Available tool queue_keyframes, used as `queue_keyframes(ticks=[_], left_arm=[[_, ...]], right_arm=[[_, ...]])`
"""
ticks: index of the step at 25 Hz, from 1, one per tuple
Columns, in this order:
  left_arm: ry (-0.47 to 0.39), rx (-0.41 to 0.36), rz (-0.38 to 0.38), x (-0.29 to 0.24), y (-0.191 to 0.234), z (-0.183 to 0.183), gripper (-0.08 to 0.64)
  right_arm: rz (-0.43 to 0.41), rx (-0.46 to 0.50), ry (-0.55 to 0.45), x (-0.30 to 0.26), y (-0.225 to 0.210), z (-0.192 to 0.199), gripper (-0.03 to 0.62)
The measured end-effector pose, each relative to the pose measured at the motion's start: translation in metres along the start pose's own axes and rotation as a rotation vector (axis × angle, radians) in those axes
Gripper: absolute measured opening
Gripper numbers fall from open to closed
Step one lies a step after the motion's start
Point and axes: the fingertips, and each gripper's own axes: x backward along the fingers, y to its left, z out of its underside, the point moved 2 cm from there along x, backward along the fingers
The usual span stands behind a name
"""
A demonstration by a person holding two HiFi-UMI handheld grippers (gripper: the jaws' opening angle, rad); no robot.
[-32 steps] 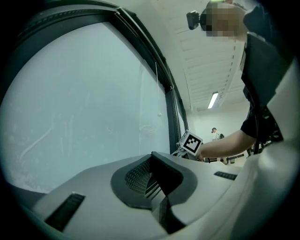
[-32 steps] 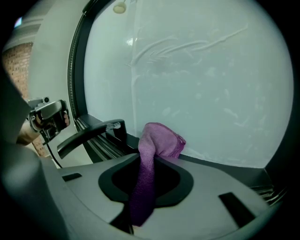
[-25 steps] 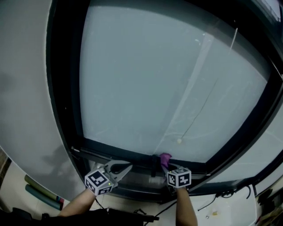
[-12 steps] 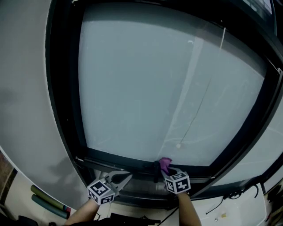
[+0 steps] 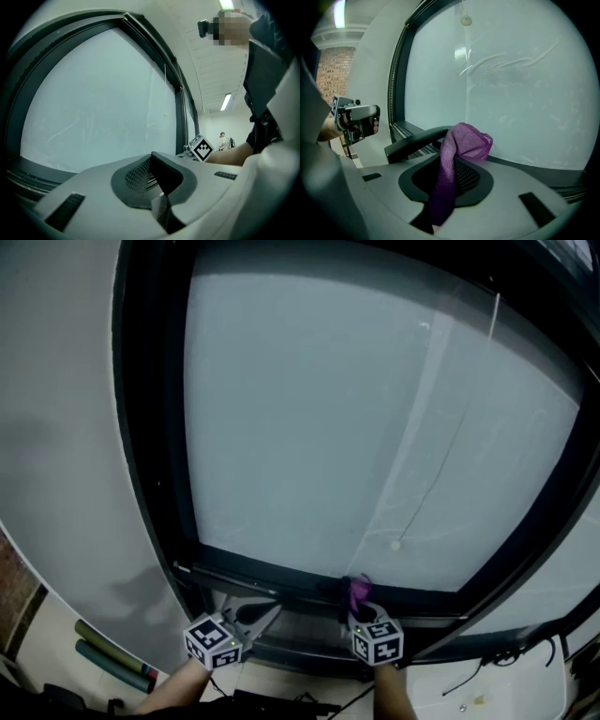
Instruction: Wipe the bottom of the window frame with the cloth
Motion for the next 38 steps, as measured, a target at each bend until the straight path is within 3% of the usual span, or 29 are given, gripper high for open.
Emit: queue_keyframes(ticks=[11,23,27,30,34,38], left_arm=[[-0.008,0.008,-0.024,0.007,0.0,-0.005,0.002],[0.012,0.009,-0.104,0.017,-0.009,-0.001,0.002],[0.038,0.02,-0.158,0.028,-0.014,0.005,0.002],[0.031,0.01,-0.177,0.03,-0.013,0.006,0.002],[0.034,0.007,-0.166,0.026,-0.01,0.011,0.002],[0.025,-0.01,-0.092,0.024,0.001,0.005,0.002]], right_arm=[[0.062,-0.056,-0.126,0.002,0.022,0.004,0.077],[-0.003,-0.052,-0.156,-0.009,0.053,0.011,0.075],[0.035,-0.136,-0.197,-0.012,0.063,0.012,0.076],[0.079,-0.133,-0.232,-0.016,0.062,0.011,0.075],[0.102,-0.145,-0.217,-0.018,0.068,0.01,0.075],[0.178,-0.15,-0.202,-0.019,0.07,0.007,0.075]])
